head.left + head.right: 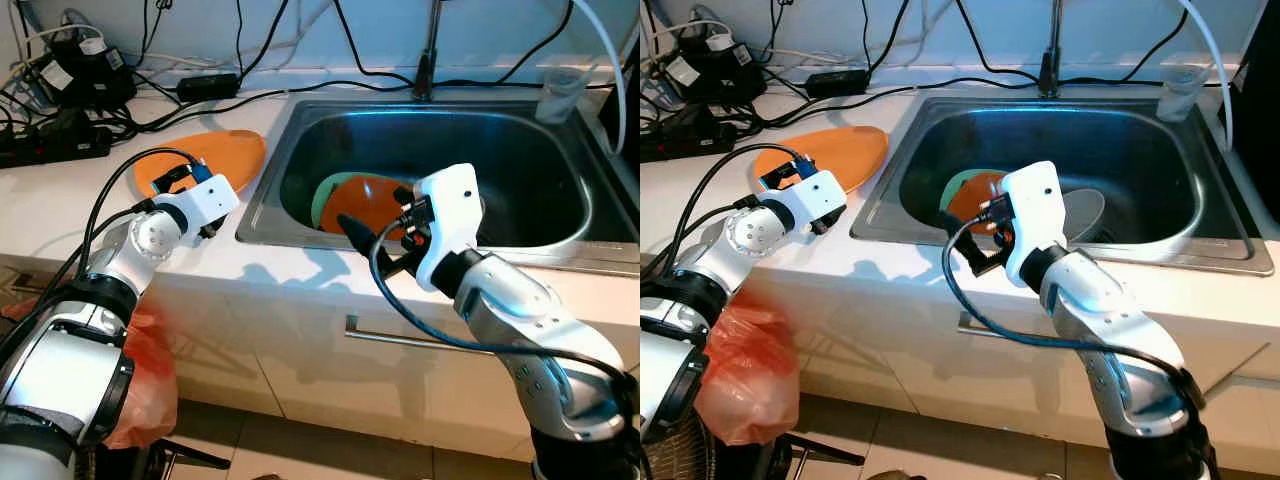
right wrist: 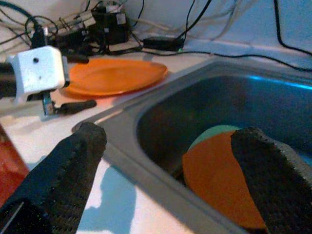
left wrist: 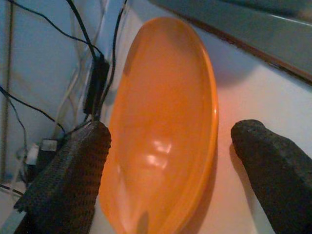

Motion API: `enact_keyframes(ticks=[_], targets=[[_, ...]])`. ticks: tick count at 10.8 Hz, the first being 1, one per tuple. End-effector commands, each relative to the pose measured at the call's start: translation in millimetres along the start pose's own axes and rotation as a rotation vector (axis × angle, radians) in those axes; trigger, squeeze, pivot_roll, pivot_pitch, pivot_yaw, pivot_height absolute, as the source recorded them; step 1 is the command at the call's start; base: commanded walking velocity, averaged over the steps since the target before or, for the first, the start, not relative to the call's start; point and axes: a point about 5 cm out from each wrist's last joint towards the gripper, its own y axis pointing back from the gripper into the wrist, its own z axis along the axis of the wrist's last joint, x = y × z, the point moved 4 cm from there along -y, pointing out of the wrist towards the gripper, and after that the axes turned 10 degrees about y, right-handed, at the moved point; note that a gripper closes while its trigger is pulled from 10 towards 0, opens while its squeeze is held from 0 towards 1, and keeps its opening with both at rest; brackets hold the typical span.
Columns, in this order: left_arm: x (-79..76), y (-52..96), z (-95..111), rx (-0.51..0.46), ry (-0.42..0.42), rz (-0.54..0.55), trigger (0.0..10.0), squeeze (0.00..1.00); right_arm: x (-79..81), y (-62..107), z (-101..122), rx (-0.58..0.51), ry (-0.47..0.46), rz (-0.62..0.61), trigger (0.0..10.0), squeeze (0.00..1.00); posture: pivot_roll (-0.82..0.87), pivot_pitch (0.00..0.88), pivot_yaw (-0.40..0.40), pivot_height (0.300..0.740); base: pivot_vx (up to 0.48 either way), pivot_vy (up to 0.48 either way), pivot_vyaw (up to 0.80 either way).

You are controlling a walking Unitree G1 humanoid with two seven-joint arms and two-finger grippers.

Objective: Kitchen organization

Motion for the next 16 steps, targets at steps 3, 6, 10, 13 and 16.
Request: enact_keyframes(ticks=[3,6,10,13,16], targets=[[-12.5,2.5,-21.7,0.102,-0.072,-0.049,10.0,0.00,3.7,5.5,2.5,0.002,-0.014,0.015,10.0,0.00,-0.09,0.112,0.089,0.740,0.000,0.000,0.00],[-17.8,3.4,-31.0,0.174,-0.092,-0.096,0.0,0.00,3.9,9.1,2.2,0.014,-0.017,0.007,10.0,0.00,-0.11,0.121,0.094,0.740,0.000,0.000,0.00],[-22.2,3.3,-33.5,0.193,-0.056,-0.105,0.0,0.00,4.3,11.1,1.5,0.026,-0.014,0.007,10.0,0.00,-0.12,0.121,0.086,0.740,0.000,0.000,0.00],[-29.3,0.1,-27.5,0.169,-0.002,-0.089,0.0,0.00,0.9,14.2,1.5,0.042,0.007,0.026,10.0,0.00,-0.14,0.112,0.045,0.740,0.000,0.000,0.00],[-38.3,-1.3,-25.9,0.160,0.035,-0.087,0.0,0.00,-0.8,16.3,2.9,0.058,0.033,0.051,10.0,0.00,-0.16,0.104,0.017,0.740,0.000,0.000,0.00]])
